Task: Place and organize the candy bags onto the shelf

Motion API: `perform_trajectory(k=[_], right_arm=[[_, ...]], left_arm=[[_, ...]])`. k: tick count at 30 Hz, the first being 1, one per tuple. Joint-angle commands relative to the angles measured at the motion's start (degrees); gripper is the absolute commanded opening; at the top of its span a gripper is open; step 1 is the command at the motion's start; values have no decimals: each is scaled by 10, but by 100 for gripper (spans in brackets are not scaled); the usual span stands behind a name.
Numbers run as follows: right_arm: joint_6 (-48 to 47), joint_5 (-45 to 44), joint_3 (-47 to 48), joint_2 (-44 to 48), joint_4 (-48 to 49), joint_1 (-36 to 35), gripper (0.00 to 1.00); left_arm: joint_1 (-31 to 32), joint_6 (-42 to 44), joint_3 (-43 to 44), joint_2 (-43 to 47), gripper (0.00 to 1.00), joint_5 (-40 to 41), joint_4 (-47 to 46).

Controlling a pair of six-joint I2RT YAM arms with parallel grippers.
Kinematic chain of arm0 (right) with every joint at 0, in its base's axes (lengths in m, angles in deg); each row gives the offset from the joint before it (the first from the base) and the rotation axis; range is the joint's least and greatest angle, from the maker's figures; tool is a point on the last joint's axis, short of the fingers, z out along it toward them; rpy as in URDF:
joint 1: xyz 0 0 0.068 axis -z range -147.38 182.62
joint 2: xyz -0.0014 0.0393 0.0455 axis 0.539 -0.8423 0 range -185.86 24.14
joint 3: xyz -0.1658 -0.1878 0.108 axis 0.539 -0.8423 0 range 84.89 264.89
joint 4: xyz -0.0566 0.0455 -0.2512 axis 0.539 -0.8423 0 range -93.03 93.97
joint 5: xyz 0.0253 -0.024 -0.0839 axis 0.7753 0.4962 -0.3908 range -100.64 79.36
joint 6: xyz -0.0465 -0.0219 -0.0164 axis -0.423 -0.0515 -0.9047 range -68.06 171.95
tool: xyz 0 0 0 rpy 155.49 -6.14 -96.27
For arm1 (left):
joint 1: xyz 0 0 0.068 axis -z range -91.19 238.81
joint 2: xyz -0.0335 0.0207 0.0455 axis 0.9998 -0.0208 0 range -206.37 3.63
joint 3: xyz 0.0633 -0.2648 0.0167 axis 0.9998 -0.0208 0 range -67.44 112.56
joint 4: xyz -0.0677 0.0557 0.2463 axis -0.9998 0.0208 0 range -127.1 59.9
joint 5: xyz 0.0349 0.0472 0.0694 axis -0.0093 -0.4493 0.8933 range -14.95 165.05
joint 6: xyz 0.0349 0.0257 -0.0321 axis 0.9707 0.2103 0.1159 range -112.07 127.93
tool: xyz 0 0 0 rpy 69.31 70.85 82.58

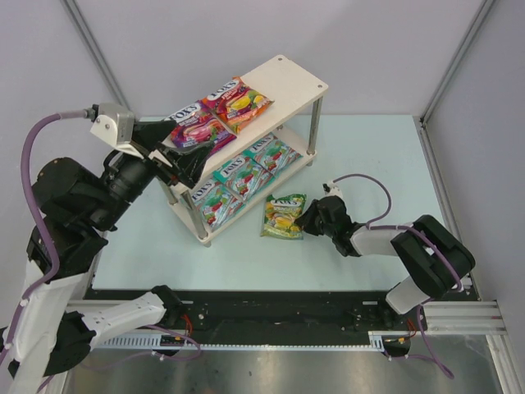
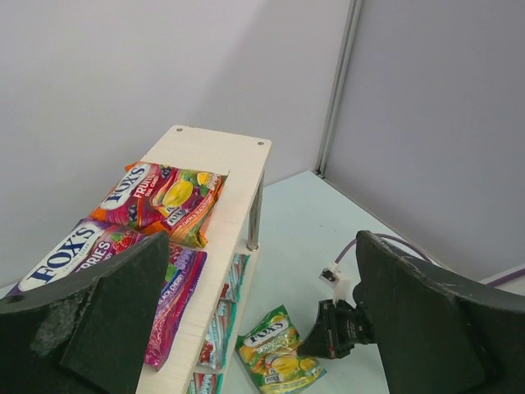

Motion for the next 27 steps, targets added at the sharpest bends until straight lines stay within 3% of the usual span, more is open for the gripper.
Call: perform_trajectory(k=[1, 5, 13, 16, 20, 24, 27], right_arm=[[-16, -6, 4, 35, -8, 5, 0], [-70, 15, 4, 120, -45, 28, 0], [-252, 185, 40, 430, -181, 69, 0], [-294, 274, 83, 488, -235, 88, 0], [-318, 388, 150, 503, -300, 105, 0], [-308, 462, 194, 506, -296, 106, 0], [-286, 510, 217, 511, -274, 106, 0]], left_arm=[[2, 8, -1, 1, 100, -5, -14], [2, 8, 1, -6, 100, -8, -19], [2, 12, 54, -64, 100, -63, -9], [1, 26, 70, -85, 100, -110, -17], [-3, 59, 112, -135, 100, -226, 15], [-5, 80, 209, -204, 100, -307, 102], [-6, 96, 212, -223, 100, -357, 122]])
